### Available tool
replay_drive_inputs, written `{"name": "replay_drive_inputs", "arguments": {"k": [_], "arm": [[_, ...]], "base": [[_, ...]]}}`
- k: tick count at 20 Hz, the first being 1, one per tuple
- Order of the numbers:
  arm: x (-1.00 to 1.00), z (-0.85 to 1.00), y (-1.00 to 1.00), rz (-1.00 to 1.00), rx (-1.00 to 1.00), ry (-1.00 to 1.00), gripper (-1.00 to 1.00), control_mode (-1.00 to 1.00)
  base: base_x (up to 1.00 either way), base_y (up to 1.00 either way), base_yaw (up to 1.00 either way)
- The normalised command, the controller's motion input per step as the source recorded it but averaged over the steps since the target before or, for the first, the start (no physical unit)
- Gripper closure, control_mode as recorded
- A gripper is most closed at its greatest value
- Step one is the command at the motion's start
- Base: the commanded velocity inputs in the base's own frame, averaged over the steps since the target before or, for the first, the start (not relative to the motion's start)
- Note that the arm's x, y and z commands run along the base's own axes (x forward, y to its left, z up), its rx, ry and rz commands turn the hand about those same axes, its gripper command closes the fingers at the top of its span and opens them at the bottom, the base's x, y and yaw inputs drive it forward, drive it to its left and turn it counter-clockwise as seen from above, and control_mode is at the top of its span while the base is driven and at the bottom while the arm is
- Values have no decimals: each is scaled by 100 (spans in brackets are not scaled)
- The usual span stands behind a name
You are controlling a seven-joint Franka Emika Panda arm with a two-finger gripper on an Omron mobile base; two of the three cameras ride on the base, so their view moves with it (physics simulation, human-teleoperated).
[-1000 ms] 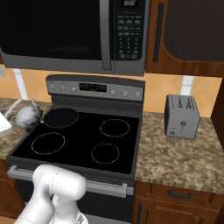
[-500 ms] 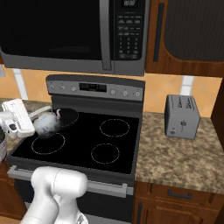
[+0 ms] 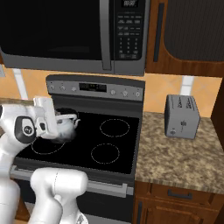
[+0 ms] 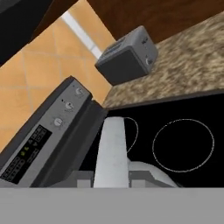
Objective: Pick the kettle from the counter and place it on a stove burner. Then turn the burner on.
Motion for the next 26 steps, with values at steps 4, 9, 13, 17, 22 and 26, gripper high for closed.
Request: {"name": "replay_drive_inputs", "arguments": {"k": [4,9,13,17,22,26], "arm": [[18,0,-100,3,10,0,100,-100],[17,-8,-100,2,-6,-6,100,-100],[32,-42,-100,5,-9,-3,100,-100],[48,-54,-43,2,3,2,100,-100],[29,-53,-8,0,5,5,100,-100],[5,-37,0,2,-1,-3,100,-100]], "base": [[0,0,0],[0,0,0],[0,0,0],[0,0,0],[0,0,0],[0,0,0]]}}
